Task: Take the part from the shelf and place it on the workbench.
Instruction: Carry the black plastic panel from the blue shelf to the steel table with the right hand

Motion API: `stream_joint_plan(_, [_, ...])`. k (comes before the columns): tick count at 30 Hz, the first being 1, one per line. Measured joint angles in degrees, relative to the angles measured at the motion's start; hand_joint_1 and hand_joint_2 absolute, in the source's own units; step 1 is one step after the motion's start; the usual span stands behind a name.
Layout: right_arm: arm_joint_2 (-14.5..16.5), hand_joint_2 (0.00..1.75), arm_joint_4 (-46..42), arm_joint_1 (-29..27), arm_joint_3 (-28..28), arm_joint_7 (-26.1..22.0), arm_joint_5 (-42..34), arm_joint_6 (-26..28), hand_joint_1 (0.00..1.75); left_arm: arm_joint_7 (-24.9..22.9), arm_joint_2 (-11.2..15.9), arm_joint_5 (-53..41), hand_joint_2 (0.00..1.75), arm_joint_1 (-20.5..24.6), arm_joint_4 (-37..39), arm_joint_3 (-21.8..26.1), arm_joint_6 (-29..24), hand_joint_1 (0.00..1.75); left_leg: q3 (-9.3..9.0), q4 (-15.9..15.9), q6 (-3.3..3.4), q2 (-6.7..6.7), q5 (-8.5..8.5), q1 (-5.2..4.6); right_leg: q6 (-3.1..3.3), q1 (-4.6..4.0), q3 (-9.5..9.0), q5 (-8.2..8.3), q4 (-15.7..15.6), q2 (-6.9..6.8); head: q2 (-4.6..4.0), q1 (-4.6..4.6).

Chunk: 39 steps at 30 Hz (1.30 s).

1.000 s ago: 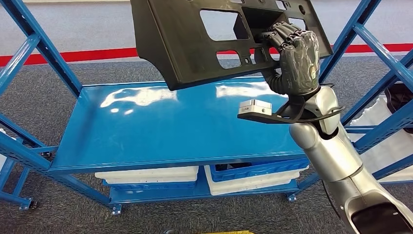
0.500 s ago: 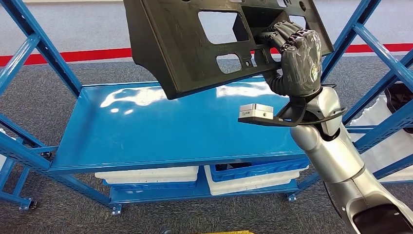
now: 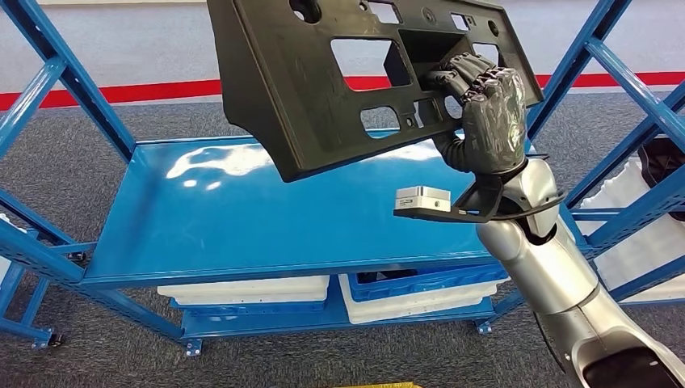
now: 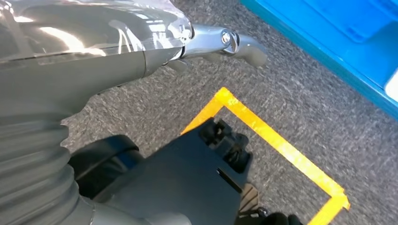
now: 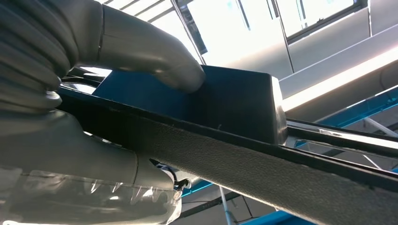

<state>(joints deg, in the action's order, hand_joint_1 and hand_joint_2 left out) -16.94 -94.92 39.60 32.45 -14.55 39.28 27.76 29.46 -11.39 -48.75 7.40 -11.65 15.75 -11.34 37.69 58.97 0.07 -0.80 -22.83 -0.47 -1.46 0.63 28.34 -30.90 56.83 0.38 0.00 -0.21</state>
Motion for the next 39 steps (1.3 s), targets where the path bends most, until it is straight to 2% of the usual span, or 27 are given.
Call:
stream_joint_plan(4, [0.2, 1.75, 0.0, -0.3, 0.0, -0.5, -0.1, 0.0, 1.75, -0.7, 0.3, 0.2, 1.75, 0.0, 0.0, 0.0, -0.2, 0.00, 0.02, 0.1, 0.22, 0.00, -0.15, -0.24, -0.16, 0.21, -0.02, -0.09, 0.0, 0.00, 0.00, -0.05])
stream_joint_plan(8, [0.4, 1.75, 0.0, -0.6, 0.0, -0.5, -0.1, 0.0, 1.75, -1.1, 0.4, 0.3, 1.75, 0.0, 0.0, 0.0, -0.2, 0.00, 0.05, 0.2, 0.71, 0.00, -0.47, -0.63, -0.60, 0.59, -0.09, -0.24, -0.1, 0.00, 0.00, -0.17])
stream_joint_plan(11, [0.5, 1.75, 0.0, -0.9, 0.0, -0.5, -0.6, -0.1, 1.75, -1.4, 0.4, 0.2, 1.75, 0.0, 0.0, 0.0, -0.2, 0.00, -0.23, -0.2, 1.09, 0.09, -0.32, -0.30, -1.01, 0.61, 0.14, -1.00, 0.7, 0.00, 0.00, -0.21])
stream_joint_plan(13, [0.5, 1.75, 0.0, -1.1, -0.1, -0.6, -0.9, -0.3, 1.75, -1.6, 0.4, 0.2, 1.75, 0.0, 0.0, 0.0, -0.1, 0.00, -0.45, -0.6, 1.26, 0.16, -0.23, 0.09, -1.12, 0.58, 2.64, -3.86, 5.8, -0.01, 0.00, 0.32])
stream_joint_plan(15, [0.5, 1.75, 0.1, -1.5, -0.1, -0.6, -1.3, -0.5, 1.75, -2.0, 0.3, 0.1, 1.75, 0.0, 0.0, 0.1, 0.0, 0.00, -0.45, -0.6, 1.28, 0.18, -0.26, 0.26, -1.23, 0.60, 6.96, -6.97, 13.8, -0.01, 0.00, 0.93])
stream_joint_plan(16, [0.5, 1.75, 0.1, -1.8, -0.1, -0.6, -1.4, -0.7, 1.75, -2.1, 0.3, 0.1, 1.75, -0.1, 0.0, 0.1, 0.1, 0.00, -0.44, -0.6, 1.27, 0.17, -0.28, 0.35, -1.28, 0.64, 8.59, -7.27, 16.4, -0.01, 0.00, 1.11])
stream_joint_plan(17, [0.5, 1.75, 0.2, -2.0, -0.1, -0.6, -1.5, -0.8, 1.75, -2.3, 0.3, 0.1, 1.75, -0.1, 0.0, 0.1, 0.2, 0.00, -0.44, -0.5, 1.21, 0.16, -0.29, 0.49, -1.34, 0.70, 9.26, -6.33, 16.9, -0.01, 0.00, 1.24])
stream_joint_plan(18, [0.5, 1.75, 0.2, -2.1, -0.1, -0.6, -1.6, -0.8, 1.75, -2.4, 0.3, 0.0, 1.75, -0.2, 0.0, 0.1, 0.3, 0.00, -0.44, -0.5, 1.08, 0.14, -0.30, 0.68, -1.42, 0.80, 8.77, -4.33, 15.0, -0.02, 0.00, 1.37])
stream_joint_plan(19, [0.5, 1.75, 0.3, -2.2, -0.1, -0.6, -1.6, -0.9, 1.75, -2.5, 0.3, 0.0, 1.75, -0.2, 0.0, 0.1, 0.4, 0.00, -0.43, -0.3, 0.83, 0.11, -0.34, 0.88, -1.57, 0.96, 7.32, -1.81, 11.3, -0.04, 0.00, 1.46])
stream_joint_plan(21, [0.5, 1.75, 0.3, -2.2, -0.2, -0.6, -1.6, -0.9, 1.75, -2.5, 0.3, -0.1, 1.75, -0.2, 0.0, 0.1, 0.5, 0.00, -0.23, 0.0, 0.01, 0.01, -0.33, 1.02, -1.81, 1.14, 4.12, 1.42, 4.3, 0.07, 0.00, 1.75])
stream_joint_plan(22, [0.5, 1.75, 0.3, -2.2, -0.2, -0.6, -1.6, -0.9, 1.75, -2.5, 0.3, -0.2, 1.75, -0.2, 0.0, 0.1, 0.5, 0.00, -0.09, 0.2, -0.43, -0.07, -0.23, 0.98, -1.72, 1.15, 3.38, 1.91, 2.5, 0.17, 0.00, 1.80])
stream_joint_plan(25, [0.5, 1.75, 0.5, -2.5, -0.2, -0.7, -1.6, -0.9, 1.75, -2.6, 0.3, -0.2, 1.75, -0.2, 0.0, 0.1, 0.5, 0.00, 0.22, 0.2, -1.57, -0.18, 0.27, 0.98, -0.72, 1.14, 3.81, 2.13, 2.3, 0.37, 0.00, 1.28])
stream_joint_plan(26, [0.5, 1.75, 0.5, -2.5, -0.2, -0.6, -1.6, -0.9, 1.75, -2.6, 0.3, -0.2, 1.75, -0.2, 0.0, 0.1, 0.5, 0.00, 0.41, 0.6, -1.85, -0.09, -0.18, 1.08, -0.34, 1.25, 3.98, 2.34, 2.3, 0.33, 0.00, 0.98])
stream_joint_plan(27, [0.5, 1.75, 0.6, -2.5, -0.3, -0.6, -1.6, -0.9, 1.75, -2.6, 0.3, -0.2, 1.75, -0.2, 0.0, 0.1, 0.5, 0.00, 0.81, 1.8, -2.03, 0.02, -1.24, 1.15, 0.04, 1.37, 4.11, 2.55, 2.3, 0.28, 0.00, 0.61])
stream_joint_plan(28, [0.5, 1.75, 0.6, -2.5, -0.3, -0.6, -1.6, -0.9, 1.75, -2.6, 0.3, -0.2, 1.75, -0.2, 0.0, 0.1, 0.6, 0.00, 1.71, 4.5, -2.13, 0.13, -3.20, 1.21, 0.41, 1.44, 4.28, 2.78, 2.2, 0.19, 0.00, 0.17])
stream_joint_plan(30, [0.5, 1.75, 0.8, -2.5, -0.2, -0.6, -1.6, -1.0, 1.75, -2.6, 0.3, -0.3, 1.75, -0.2, 0.0, 0.1, 0.7, 0.00, 4.22, 12.2, -2.20, 0.24, -7.69, 1.17, 0.90, 1.22, 4.70, 3.14, 2.3, 0.04, 0.00, -0.73])
stream_joint_plan(31, [0.5, 1.75, 0.9, -2.6, -0.2, -0.6, -1.6, -1.0, 1.75, -2.6, 0.2, -0.3, 1.75, -0.2, 0.0, 0.1, 0.7, 0.00, 5.12, 15.5, -2.21, 0.24, -9.17, 1.18, 1.05, 1.11, 4.97, 3.34, 2.3, -0.01, 0.00, -1.05])
stream_joint_plan(32, [0.5, 1.75, 1.0, -2.6, -0.2, -0.6, -1.7, -1.0, 1.75, -2.5, 0.2, -0.3, 1.75, -0.2, 0.0, 0.1, 0.8, 0.00, 5.09, 16.8, -2.20, 0.24, -9.48, 1.18, 1.10, 1.05, 5.23, 3.52, 2.3, -0.04, 0.00, -1.25])
stream_joint_plan(33, [0.5, 1.75, 1.1, -2.7, -0.3, -0.6, -1.7, -1.0, 1.75, -2.5, 0.2, -0.3, 1.75, -0.2, 0.0, 0.1, 0.8, 0.00, 3.86, 15.6, -2.17, 0.24, -8.75, 1.18, 1.05, 1.02, 5.45, 3.68, 2.4, -0.05, 0.00, -1.41])
stream_joint_plan(36, [0.5, 1.75, 1.2, -2.7, -0.4, -0.7, -2.0, -0.9, 1.75, -2.5, 0.2, -0.3, 1.75, -0.2, 0.0, 0.1, 1.0, 0.00, -3.21, 4.6, -1.97, 0.25, -5.39, 1.11, 0.65, 0.97, 5.93, 4.03, 2.6, -0.04, 0.00, -1.84])
stream_joint_plan(37, [0.5, 1.75, 1.2, -2.7, -0.5, -0.7, -2.1, -0.9, 1.75, -2.6, 0.2, -0.3, 1.75, -0.1, 0.0, 0.1, 1.0, 0.00, -4.57, 2.2, -1.88, 0.24, -5.05, 1.02, 0.39, 0.90, 6.03, 4.19, 2.6, -0.04, 0.00, -1.92])
stream_joint_plan(39, [0.5, 1.75, 1.2, -2.7, -0.6, -0.7, -2.2, -0.9, 1.75, -2.7, 0.2, -0.4, 1.75, -0.1, 0.0, 0.1, 0.9, 0.00, -4.93, 1.0, -1.53, 0.17, -5.02, 0.73, -0.28, 0.83, 6.22, 4.61, 2.5, -0.03, 0.00, -1.95])
